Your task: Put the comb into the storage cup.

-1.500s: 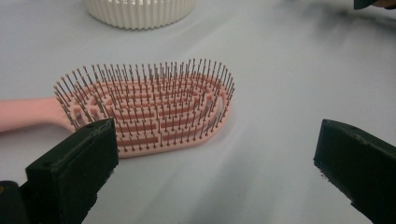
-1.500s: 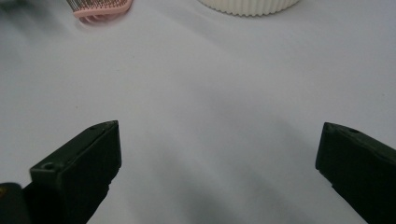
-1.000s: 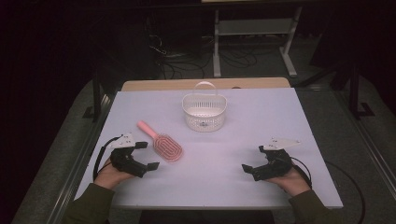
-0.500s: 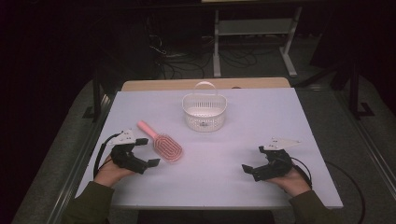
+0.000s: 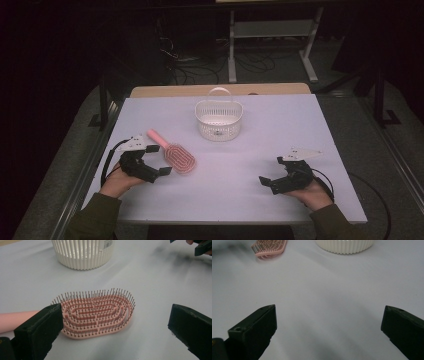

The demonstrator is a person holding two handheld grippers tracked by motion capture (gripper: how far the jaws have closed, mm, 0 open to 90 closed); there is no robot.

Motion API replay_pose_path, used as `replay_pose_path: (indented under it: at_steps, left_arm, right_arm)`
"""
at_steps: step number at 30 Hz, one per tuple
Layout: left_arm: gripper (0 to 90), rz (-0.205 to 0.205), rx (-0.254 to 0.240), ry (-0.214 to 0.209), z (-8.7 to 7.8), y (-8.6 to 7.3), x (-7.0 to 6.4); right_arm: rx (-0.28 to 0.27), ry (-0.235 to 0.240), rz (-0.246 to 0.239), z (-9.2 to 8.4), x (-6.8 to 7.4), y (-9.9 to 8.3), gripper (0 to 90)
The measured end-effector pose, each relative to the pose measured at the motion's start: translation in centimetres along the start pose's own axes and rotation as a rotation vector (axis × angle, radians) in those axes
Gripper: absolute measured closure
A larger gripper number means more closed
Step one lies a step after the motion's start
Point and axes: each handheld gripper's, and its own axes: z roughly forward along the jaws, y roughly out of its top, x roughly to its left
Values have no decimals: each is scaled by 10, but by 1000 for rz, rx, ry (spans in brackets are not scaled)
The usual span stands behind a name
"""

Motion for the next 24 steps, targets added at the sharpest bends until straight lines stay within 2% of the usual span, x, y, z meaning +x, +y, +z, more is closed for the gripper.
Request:
replay_pose_path:
  at_steps: [24]
  left_arm:
    - [0, -2, -19, 1, 6, 15, 9]
  right_arm:
    - [-2, 1, 1, -1, 0, -1, 1]
